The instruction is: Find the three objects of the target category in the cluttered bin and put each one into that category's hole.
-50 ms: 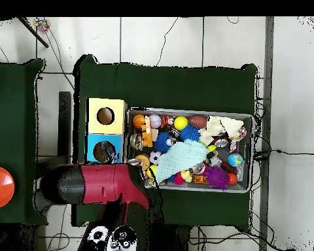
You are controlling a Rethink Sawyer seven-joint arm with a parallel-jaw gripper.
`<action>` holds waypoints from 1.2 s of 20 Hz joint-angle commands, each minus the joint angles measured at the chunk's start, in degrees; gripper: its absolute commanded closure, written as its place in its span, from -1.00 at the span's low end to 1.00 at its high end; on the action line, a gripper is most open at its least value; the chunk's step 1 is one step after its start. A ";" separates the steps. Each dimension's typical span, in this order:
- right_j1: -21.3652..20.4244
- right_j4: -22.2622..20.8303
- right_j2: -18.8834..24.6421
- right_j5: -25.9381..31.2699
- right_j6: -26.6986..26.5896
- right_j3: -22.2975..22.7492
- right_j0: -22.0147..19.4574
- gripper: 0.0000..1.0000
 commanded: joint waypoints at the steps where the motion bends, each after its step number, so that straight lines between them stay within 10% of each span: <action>1: 8.08 2.30 -1.50 -7.49 16.61 2.13 -0.26 1.00; 24: 12.18 14.44 0.31 -6.48 16.57 -4.24 3.59 1.00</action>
